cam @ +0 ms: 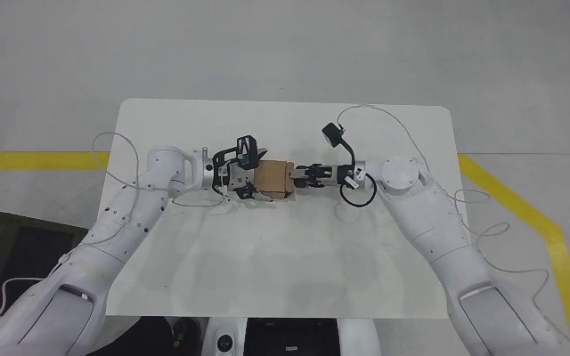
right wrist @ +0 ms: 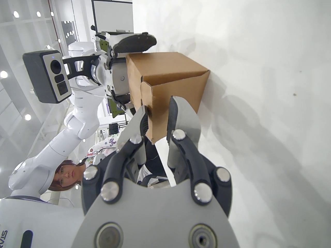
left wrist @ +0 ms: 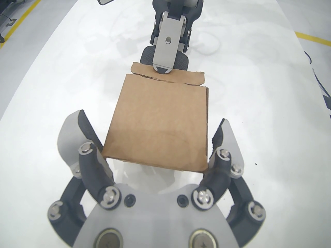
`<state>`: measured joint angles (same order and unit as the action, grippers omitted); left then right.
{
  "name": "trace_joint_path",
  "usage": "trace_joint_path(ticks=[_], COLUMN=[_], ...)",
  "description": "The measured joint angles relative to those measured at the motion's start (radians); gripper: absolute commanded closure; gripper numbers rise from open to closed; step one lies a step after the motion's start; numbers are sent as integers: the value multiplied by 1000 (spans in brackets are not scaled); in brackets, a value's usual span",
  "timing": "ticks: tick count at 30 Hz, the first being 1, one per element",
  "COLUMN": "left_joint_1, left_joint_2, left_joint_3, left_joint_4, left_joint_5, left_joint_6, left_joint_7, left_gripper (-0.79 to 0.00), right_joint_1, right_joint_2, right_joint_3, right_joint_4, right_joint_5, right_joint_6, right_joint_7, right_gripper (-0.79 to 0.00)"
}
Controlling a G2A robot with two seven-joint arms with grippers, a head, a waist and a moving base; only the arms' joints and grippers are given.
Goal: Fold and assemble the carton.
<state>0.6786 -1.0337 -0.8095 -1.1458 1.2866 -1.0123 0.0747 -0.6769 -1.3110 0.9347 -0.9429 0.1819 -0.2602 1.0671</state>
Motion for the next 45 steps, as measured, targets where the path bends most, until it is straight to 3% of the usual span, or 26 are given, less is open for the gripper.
trace_joint_path(ticks=[12, 23, 29, 39, 43, 45], left_joint_1=[0, 1, 2, 2, 2, 2], left_joint_2=[0, 0, 0, -1, -1, -1], left_joint_3=[-2, -5, -6, -9, -10, -10], left_joint_4=[0, -1, 1, 7, 8, 8], left_joint_5=[3, 9, 9, 12, 13, 13], left_joint_6=[0, 0, 0, 0, 0, 0], left_joint_7=[4, 7, 6, 5, 6, 7], left_gripper=[-785, -785, -785, -785, -785, -785], right_joint_1=[33, 51, 42, -6, -36, -48], right_joint_2=[-16, -28, -23, -1, 15, 21], right_joint_3=[-38, -55, -40, 16, 51, 62], right_joint_4=[11, 33, 10, -34, -59, -73], right_joint_5=[-14, -14, -10, 2, -10, -18], right_joint_6=[12, 5, -5, -8, 3, 11], right_joint_7=[5, 1, -2, -5, -9, -11], right_gripper=[-77, -95, -154, -86, 0, 0])
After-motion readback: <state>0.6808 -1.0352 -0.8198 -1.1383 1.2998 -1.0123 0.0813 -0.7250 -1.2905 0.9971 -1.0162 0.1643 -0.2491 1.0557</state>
